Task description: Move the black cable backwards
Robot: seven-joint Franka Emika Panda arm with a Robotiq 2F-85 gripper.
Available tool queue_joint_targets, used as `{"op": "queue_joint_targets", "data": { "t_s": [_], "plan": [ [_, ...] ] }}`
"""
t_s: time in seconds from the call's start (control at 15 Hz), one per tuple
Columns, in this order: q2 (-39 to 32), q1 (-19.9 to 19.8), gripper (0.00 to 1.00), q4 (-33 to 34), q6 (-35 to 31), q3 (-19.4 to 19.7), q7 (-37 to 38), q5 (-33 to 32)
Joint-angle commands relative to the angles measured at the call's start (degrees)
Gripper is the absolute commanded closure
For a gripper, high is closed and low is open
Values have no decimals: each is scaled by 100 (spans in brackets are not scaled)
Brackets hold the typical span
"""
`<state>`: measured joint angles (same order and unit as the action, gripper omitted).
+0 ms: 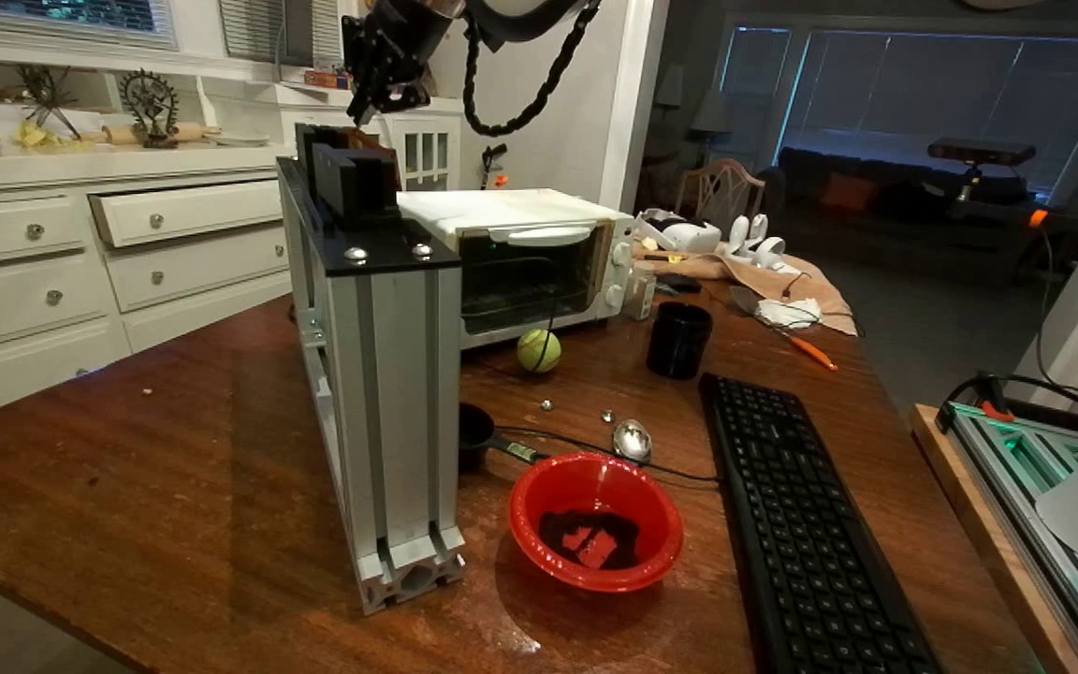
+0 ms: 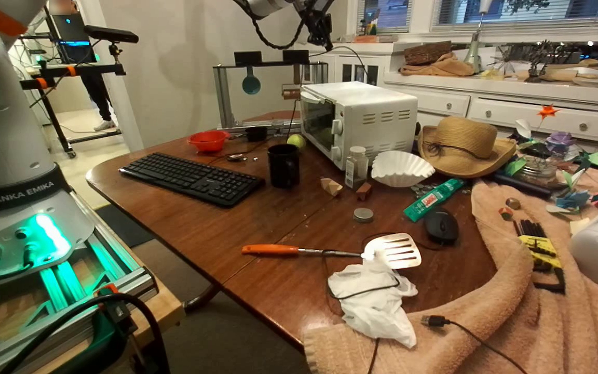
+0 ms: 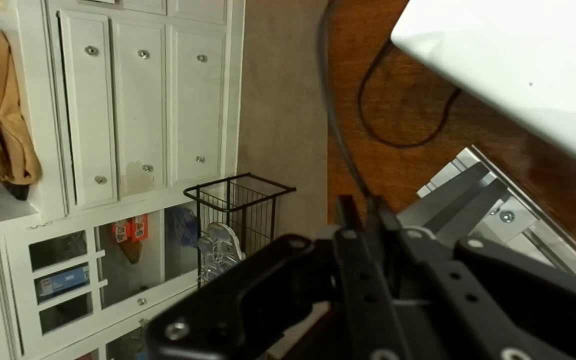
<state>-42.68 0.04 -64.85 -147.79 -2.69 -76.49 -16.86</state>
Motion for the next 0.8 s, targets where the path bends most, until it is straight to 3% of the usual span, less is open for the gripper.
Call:
{"op": "queue_joint_targets", "data": {
  "t_s": [0.0,0.2,0.47,0.73],
  "plan": [
    [-178,136,57,430,376,251,285,-89],
    [-40,339,33,464,629,636,872,-344],
    [370,754,4,296,1653,1193,1847,-1013],
    [674,1219,0,87,2914,1632,2396,-1398]
  ]
}}
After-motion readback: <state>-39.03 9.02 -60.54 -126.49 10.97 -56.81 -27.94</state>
